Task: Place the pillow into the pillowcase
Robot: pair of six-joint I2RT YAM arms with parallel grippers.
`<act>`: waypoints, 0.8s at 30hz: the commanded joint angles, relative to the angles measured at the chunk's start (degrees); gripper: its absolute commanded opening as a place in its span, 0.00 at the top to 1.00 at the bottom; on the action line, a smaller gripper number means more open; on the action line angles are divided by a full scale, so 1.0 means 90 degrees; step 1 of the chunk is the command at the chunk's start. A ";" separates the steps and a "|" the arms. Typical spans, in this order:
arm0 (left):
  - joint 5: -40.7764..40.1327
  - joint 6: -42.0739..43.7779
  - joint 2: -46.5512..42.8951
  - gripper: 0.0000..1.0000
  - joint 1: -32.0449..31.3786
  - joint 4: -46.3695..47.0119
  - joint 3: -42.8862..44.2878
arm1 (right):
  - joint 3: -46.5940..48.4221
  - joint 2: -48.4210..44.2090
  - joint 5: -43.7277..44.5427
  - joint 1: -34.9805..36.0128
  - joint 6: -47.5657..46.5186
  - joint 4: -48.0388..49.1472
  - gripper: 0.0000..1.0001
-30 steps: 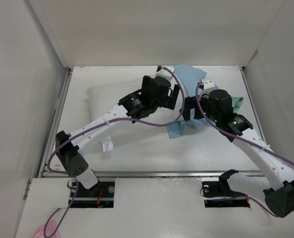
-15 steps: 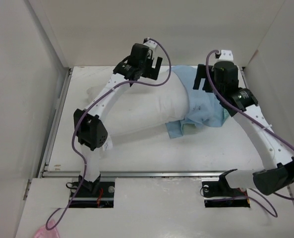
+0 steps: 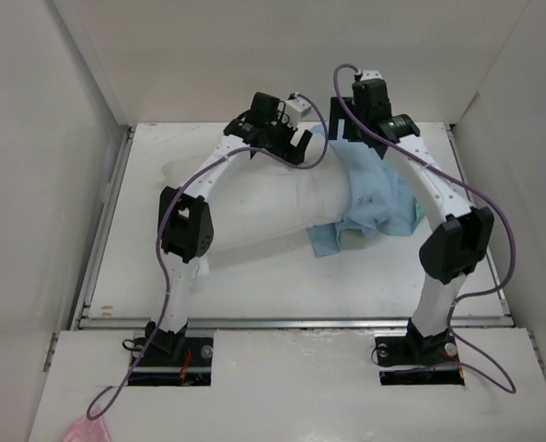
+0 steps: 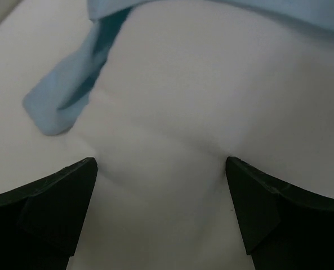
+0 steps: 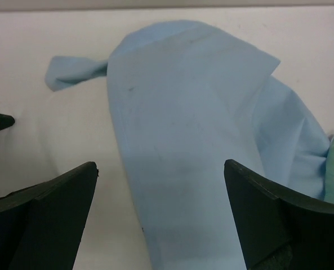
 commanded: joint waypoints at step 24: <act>0.1381 -0.1262 -0.0932 1.00 0.0126 0.1012 -0.1474 | 0.1402 0.1746 0.0130 0.0255 -0.0990 -0.0404 0.47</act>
